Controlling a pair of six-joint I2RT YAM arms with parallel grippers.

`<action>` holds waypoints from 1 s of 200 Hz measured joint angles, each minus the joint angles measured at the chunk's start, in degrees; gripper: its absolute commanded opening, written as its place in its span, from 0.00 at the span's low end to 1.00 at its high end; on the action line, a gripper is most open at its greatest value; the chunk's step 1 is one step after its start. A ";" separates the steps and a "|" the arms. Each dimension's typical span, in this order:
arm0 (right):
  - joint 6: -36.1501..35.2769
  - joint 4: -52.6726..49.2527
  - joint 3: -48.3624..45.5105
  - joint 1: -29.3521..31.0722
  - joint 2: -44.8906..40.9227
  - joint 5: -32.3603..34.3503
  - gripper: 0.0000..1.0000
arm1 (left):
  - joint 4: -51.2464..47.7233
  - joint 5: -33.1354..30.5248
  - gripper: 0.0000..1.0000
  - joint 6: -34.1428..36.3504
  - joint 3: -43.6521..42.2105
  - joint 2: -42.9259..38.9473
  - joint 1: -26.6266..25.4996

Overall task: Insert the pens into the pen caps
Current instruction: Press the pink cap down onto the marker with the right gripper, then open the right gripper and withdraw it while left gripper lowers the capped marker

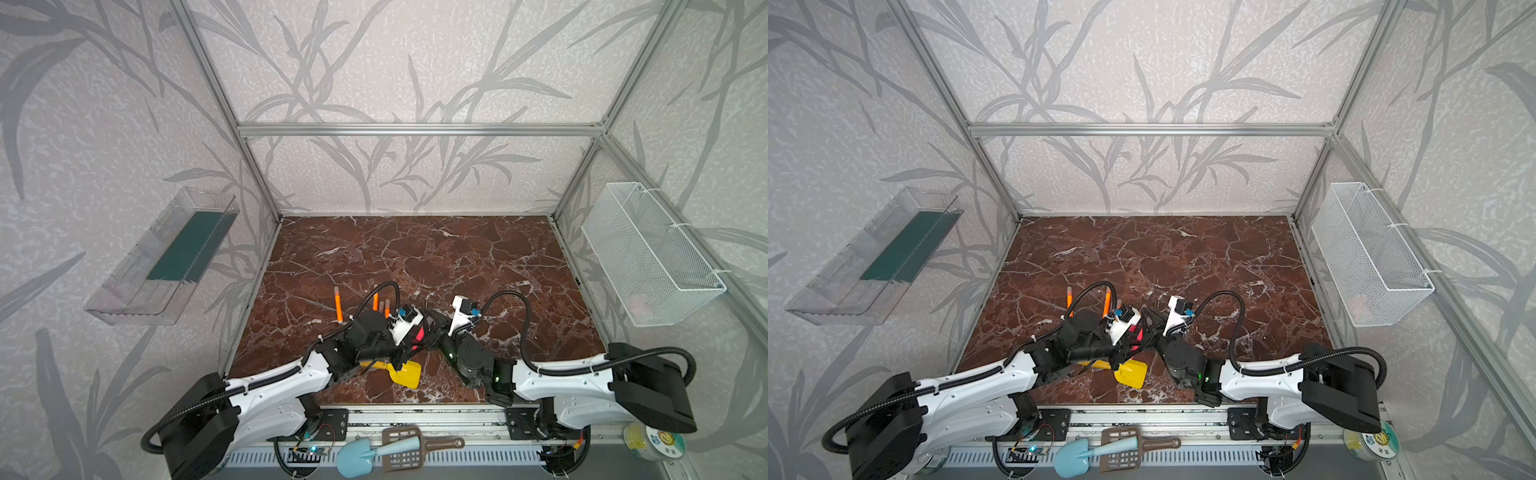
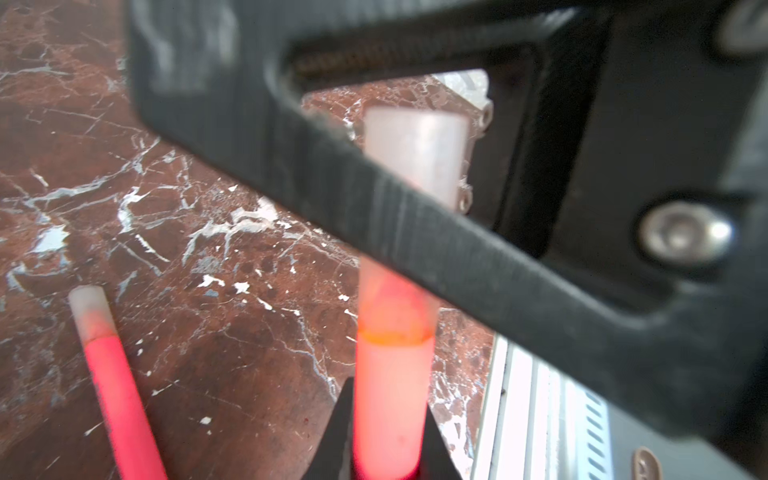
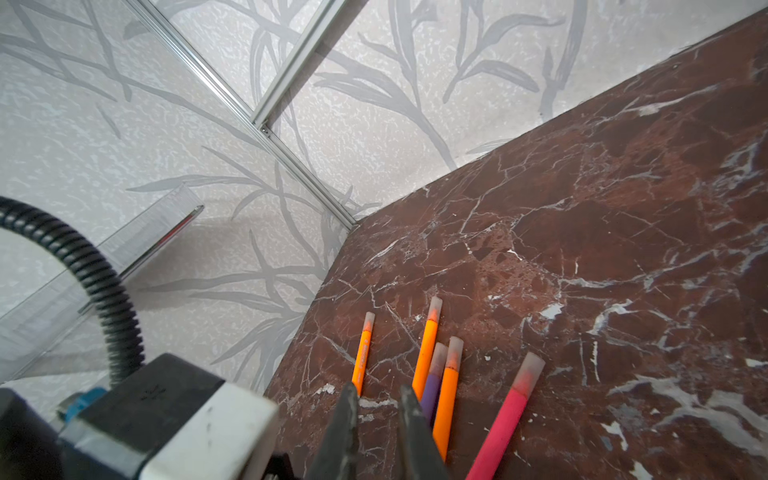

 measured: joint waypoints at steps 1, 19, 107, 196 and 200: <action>-0.02 0.09 -0.02 0.02 -0.04 0.02 0.00 | 0.00 0.11 0.00 0.00 0.00 -0.04 0.02; 0.98 -1.90 0.35 0.85 -0.87 1.51 0.00 | 0.00 0.98 0.00 0.07 0.00 -0.39 0.17; 16.52 -31.74 15.19 4.13 2.91 13.77 0.00 | -0.94 -2.91 0.00 2.03 0.00 -1.22 0.42; 16.02 -58.12 11.74 5.97 -17.29 14.01 0.99 | 7.98 -22.51 0.00 -6.64 2.49 -1.31 3.91; 15.69 -60.04 11.74 4.70 -19.08 14.16 0.99 | 7.69 -23.45 0.00 -7.10 2.56 -1.01 2.93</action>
